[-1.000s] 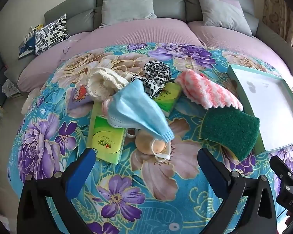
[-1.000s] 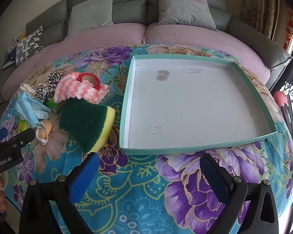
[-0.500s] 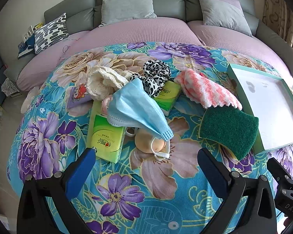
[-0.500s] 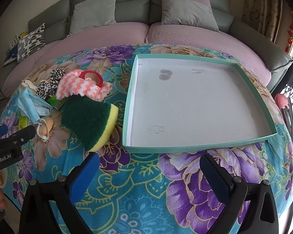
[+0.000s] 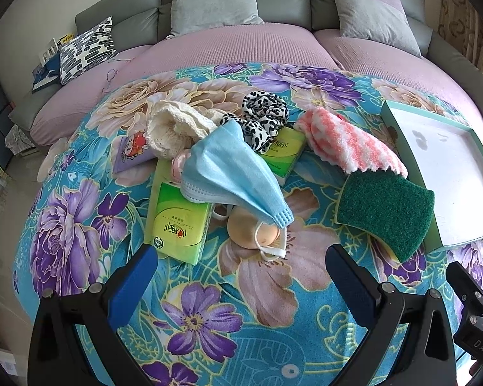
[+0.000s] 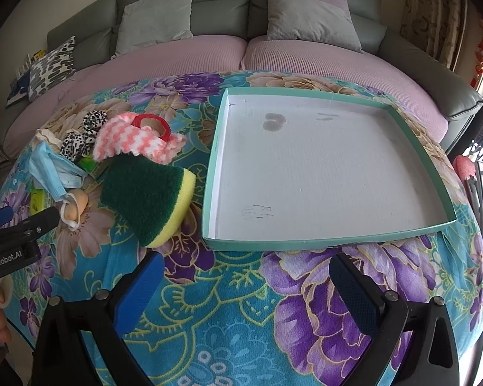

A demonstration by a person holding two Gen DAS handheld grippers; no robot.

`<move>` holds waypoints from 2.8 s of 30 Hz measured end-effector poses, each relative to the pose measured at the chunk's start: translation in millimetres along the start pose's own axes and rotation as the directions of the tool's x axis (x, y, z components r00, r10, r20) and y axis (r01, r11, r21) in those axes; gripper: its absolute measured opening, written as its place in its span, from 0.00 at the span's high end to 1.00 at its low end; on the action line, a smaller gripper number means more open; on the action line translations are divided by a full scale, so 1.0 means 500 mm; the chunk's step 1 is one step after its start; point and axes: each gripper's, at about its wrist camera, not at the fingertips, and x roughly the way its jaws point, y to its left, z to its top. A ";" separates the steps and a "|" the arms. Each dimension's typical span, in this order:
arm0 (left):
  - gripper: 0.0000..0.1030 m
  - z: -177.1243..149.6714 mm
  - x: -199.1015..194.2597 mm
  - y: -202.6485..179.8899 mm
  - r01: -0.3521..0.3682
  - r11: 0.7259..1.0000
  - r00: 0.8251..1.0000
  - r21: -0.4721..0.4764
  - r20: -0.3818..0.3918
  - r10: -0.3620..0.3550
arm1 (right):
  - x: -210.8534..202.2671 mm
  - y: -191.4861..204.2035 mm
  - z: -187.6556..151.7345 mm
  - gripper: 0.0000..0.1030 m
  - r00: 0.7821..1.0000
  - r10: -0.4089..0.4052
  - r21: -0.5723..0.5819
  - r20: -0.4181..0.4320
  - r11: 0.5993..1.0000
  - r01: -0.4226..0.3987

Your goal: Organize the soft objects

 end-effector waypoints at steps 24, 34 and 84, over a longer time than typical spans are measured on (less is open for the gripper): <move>0.00 -0.002 0.007 -0.002 -0.015 1.000 1.000 0.007 -0.016 0.015 | -0.001 -0.001 0.002 0.00 1.000 -0.005 -0.001 -0.001 1.000 0.005; 0.00 -0.002 0.006 0.001 -0.014 1.000 1.000 -0.002 -0.015 0.014 | 0.000 -0.001 0.002 0.00 1.000 -0.006 -0.002 -0.003 1.000 0.006; 0.47 0.118 0.054 0.071 0.071 0.978 0.994 -0.198 -0.062 -0.085 | 0.012 0.106 0.152 0.00 0.996 0.066 -0.101 0.053 0.993 -0.060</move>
